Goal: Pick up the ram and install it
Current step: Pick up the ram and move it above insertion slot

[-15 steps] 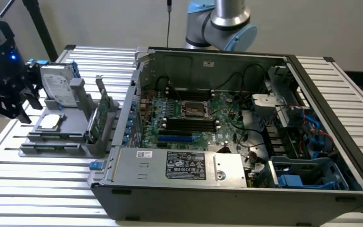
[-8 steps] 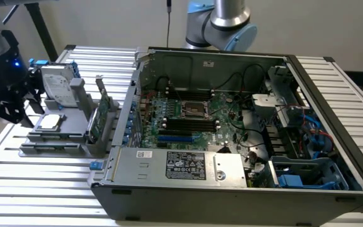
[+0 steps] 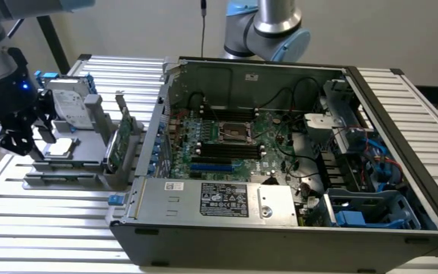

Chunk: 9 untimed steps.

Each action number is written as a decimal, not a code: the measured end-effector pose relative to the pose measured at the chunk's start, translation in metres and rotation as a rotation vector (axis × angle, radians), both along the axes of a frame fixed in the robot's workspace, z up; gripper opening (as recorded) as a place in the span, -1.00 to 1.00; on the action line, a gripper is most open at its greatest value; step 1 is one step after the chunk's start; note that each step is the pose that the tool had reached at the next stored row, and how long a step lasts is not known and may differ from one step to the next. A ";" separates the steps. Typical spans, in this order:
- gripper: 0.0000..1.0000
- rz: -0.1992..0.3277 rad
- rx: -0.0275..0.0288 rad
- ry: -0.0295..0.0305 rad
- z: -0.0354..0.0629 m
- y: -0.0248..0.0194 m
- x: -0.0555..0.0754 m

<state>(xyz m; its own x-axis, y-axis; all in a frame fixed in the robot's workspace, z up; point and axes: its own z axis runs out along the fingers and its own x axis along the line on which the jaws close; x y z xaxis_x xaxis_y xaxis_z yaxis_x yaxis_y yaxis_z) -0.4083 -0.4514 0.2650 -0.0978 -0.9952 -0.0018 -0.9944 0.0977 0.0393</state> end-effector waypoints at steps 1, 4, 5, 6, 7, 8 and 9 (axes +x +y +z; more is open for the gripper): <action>-0.04 0.001 0.0000 0.0001 -0.0018 -0.0002 0.000; -0.04 0.006 0.0000 0.0001 -0.0072 -0.0008 0.000; -0.04 0.007 0.0000 0.0001 -0.0091 -0.0010 0.000; -0.04 0.009 0.0000 -0.0001 -0.0109 -0.0012 0.000; -0.04 0.010 0.0001 -0.0001 -0.0127 -0.0015 0.000; -0.04 0.011 0.0000 0.0000 -0.0145 -0.0018 0.000; -0.04 0.012 0.0000 -0.0001 -0.0163 -0.0021 0.000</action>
<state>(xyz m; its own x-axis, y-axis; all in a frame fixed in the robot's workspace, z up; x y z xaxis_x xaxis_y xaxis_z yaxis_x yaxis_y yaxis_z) -0.4083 -0.4535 0.2487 -0.0859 -0.9963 -0.0018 -0.9955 0.0858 0.0392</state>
